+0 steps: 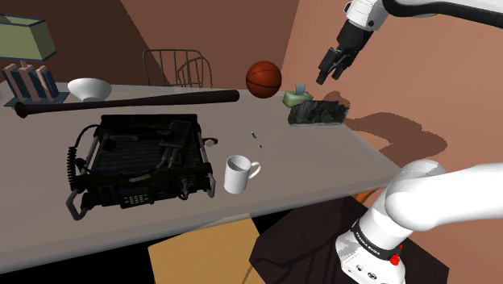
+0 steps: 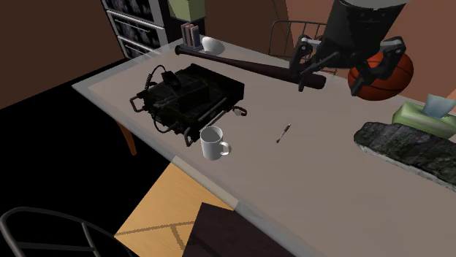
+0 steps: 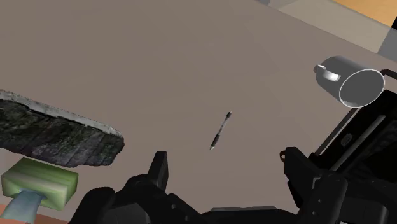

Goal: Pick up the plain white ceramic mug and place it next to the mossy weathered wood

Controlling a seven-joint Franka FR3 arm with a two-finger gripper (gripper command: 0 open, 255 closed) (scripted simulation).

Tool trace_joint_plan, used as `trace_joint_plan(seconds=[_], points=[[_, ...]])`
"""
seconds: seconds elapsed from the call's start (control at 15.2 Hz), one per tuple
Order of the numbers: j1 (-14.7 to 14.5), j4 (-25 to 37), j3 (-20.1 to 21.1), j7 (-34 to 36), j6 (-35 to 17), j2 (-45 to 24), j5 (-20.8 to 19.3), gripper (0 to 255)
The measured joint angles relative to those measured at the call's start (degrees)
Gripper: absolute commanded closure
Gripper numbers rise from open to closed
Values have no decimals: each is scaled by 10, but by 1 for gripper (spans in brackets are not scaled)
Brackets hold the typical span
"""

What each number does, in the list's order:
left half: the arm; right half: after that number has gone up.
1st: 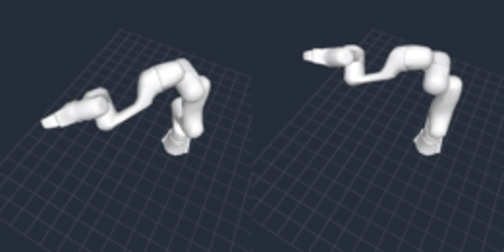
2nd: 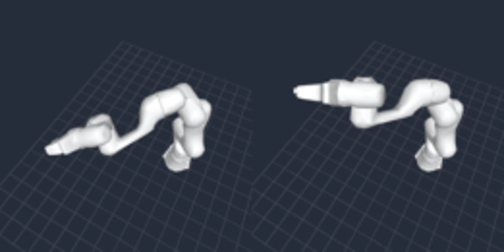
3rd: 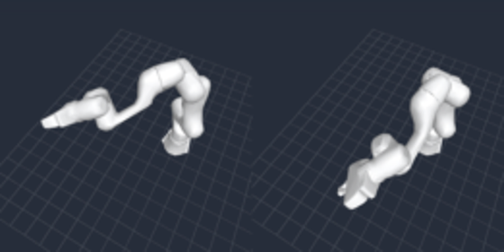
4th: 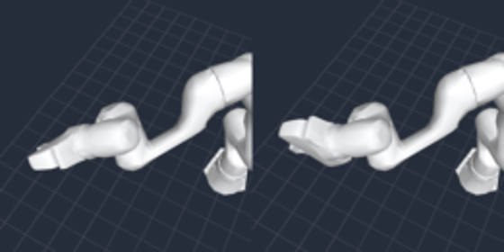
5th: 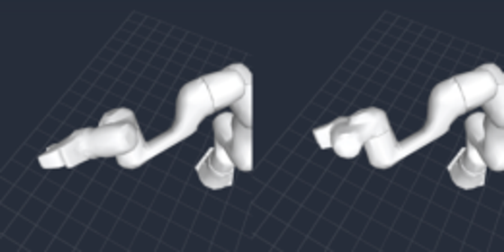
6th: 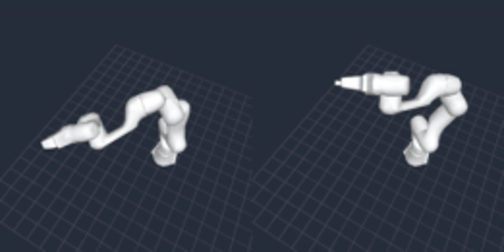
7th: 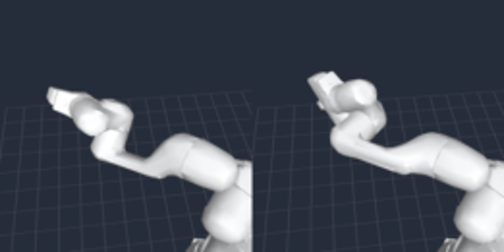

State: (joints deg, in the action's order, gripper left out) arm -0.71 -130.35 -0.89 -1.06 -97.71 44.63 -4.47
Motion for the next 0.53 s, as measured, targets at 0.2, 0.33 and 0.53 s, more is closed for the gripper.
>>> trace_joint_plan(seconds=[0.2,0.33,0.53], points=[[-3,-8,12,16,-5,-6,7,0],[-7,-13,28,37,-17,-28,16,0],[-15,-27,57,76,-32,-51,33,0]])
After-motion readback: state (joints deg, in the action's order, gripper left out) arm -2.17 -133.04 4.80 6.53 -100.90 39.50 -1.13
